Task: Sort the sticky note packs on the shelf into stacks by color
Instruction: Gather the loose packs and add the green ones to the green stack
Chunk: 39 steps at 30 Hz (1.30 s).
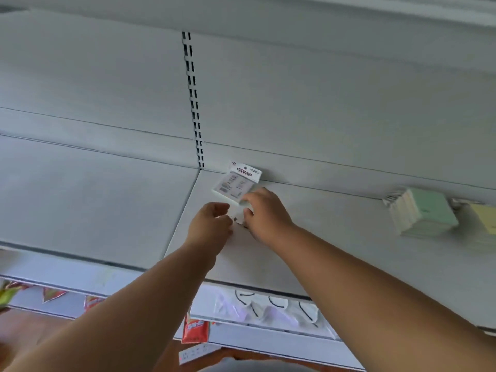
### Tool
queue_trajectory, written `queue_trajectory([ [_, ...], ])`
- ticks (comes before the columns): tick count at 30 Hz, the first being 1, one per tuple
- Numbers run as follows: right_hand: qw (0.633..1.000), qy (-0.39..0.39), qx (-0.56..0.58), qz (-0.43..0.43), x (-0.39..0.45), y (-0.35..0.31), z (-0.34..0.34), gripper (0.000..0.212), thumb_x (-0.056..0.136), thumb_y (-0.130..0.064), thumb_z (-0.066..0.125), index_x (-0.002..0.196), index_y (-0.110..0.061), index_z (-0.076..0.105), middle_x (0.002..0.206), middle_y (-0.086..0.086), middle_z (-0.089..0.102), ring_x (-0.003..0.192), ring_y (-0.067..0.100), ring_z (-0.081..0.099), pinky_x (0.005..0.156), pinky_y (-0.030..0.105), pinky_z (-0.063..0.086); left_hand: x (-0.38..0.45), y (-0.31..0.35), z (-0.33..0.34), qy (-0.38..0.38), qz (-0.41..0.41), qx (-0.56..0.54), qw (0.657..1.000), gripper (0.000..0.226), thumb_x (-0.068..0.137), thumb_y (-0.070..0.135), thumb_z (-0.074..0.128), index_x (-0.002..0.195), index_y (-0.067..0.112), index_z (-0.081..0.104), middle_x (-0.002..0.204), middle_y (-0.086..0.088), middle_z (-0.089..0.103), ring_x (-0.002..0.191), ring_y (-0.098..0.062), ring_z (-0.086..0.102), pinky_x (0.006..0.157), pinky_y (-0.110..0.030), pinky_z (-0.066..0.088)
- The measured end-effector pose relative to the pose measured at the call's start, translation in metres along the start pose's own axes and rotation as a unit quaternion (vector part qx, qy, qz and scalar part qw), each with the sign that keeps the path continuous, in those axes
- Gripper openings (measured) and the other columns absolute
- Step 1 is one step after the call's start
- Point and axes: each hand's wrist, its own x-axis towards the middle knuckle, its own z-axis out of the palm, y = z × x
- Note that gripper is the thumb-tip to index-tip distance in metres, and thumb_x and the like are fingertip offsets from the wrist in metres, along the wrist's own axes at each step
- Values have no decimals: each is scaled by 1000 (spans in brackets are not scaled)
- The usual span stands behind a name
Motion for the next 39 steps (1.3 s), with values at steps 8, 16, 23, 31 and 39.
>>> queue_trajectory([
  [8, 998, -19, -62, 7, 2, -4, 29, 23, 85, -23, 60, 105, -12, 61, 119, 9, 51, 111, 30, 48, 87, 36, 48, 16, 11, -19, -23, -39, -20, 999, 32, 90, -5, 37, 105, 12, 60, 106, -7, 62, 76, -20, 66, 66, -31, 58],
  [16, 997, -17, -26, 72, 13, -10, 24, 11, 85, -20, 61, 94, -16, 67, 108, 10, 58, 99, 29, 58, 81, 32, 49, 41, 36, -11, 16, 12, 217, 976, 42, 94, 23, 49, 133, 11, 43, 93, -2, 65, 72, -23, 68, 68, -34, 56],
  [23, 995, -39, -64, 59, 18, -14, 30, 19, 87, -12, 50, 98, -7, 66, 107, 16, 59, 95, 35, 60, 77, 36, 53, 75, 45, 0, 40, 45, 413, 909, 33, 88, 38, 53, 107, 11, 51, 88, -2, 62, 83, -30, 66, 69, -32, 51],
  [31, 980, 28, 53, 189, 22, -12, 27, 15, 88, -17, 48, 96, -11, 60, 100, 10, 67, 93, 31, 62, 73, 31, 47, 63, 38, -6, 29, 17, 265, 964, 24, 77, 29, 67, 94, 16, 56, 83, -4, 68, 71, -24, 67, 55, -32, 52],
  [39, 873, 59, 390, 287, 10, -3, 9, 44, 85, -61, 41, 102, -25, 60, 99, -3, 70, 88, 20, 67, 81, 40, 55, 12, 27, 14, -90, 179, 162, 966, 38, 82, 21, 67, 118, 30, 56, 88, 10, 68, 78, -7, 67, 69, -31, 55],
])
